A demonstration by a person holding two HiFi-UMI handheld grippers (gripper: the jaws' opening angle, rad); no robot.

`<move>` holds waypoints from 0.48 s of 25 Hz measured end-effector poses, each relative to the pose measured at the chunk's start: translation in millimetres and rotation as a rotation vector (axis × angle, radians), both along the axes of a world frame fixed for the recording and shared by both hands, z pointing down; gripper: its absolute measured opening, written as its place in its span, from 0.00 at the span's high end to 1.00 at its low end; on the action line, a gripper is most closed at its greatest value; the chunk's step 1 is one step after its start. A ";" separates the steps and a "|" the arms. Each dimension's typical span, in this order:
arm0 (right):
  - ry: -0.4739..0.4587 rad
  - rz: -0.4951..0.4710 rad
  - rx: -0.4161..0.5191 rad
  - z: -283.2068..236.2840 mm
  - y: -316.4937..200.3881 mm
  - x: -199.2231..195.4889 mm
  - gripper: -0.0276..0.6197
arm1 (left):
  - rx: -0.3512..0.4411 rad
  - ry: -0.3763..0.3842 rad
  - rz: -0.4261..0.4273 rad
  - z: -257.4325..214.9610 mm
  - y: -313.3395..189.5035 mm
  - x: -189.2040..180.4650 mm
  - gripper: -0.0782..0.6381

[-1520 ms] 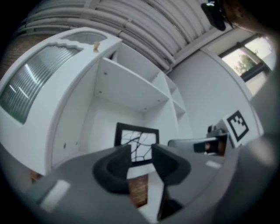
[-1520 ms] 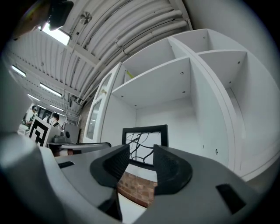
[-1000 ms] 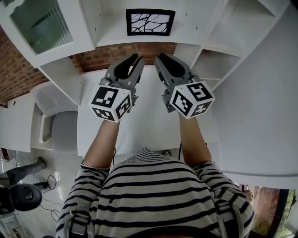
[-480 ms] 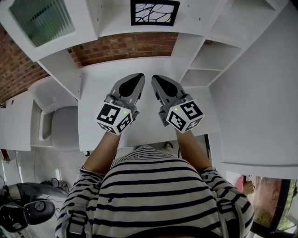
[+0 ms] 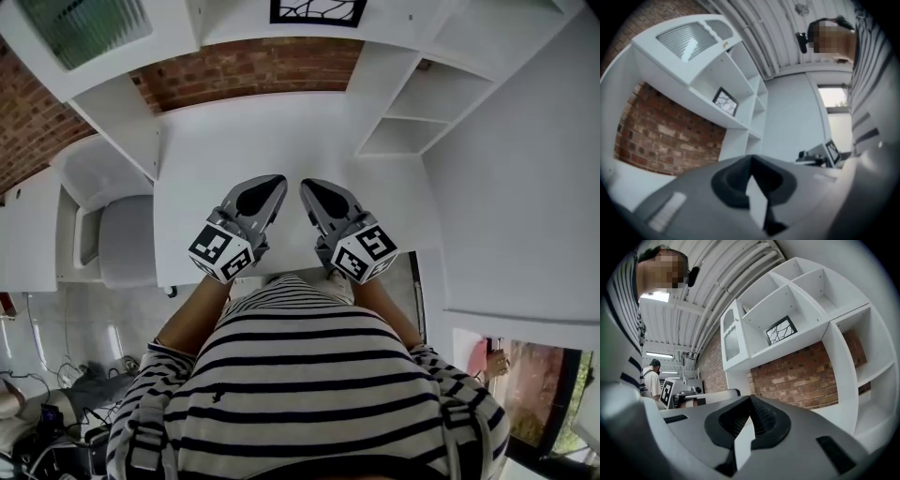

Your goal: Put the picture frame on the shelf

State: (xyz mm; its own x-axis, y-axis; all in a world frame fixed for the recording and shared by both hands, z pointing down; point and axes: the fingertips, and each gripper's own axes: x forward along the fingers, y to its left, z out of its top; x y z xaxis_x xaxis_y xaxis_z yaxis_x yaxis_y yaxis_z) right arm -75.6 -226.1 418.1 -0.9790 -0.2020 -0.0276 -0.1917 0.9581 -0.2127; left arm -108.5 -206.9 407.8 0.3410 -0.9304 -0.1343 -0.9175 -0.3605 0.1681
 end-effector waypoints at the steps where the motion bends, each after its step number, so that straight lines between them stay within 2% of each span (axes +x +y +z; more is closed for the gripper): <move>1: 0.008 -0.009 0.001 4.2 5.7 0.9 0.95 | -0.006 -0.011 0.014 4.1 4.8 2.2 0.88; 7: 0.036 -0.053 0.045 7.0 27.0 4.1 0.95 | 0.016 -0.001 0.059 1.1 20.1 6.4 0.88; 12: 0.030 -0.063 0.062 -2.8 34.2 9.4 0.95 | 0.022 -0.030 0.110 -3.6 31.4 21.4 0.88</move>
State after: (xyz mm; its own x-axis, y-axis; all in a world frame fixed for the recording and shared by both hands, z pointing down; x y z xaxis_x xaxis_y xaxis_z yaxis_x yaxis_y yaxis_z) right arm -66.2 -191.9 415.4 -0.9903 -0.1389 -0.0088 -0.1361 0.9796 -0.1481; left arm -87.2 -175.5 404.2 0.4453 -0.8840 -0.1421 -0.8765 -0.4628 0.1322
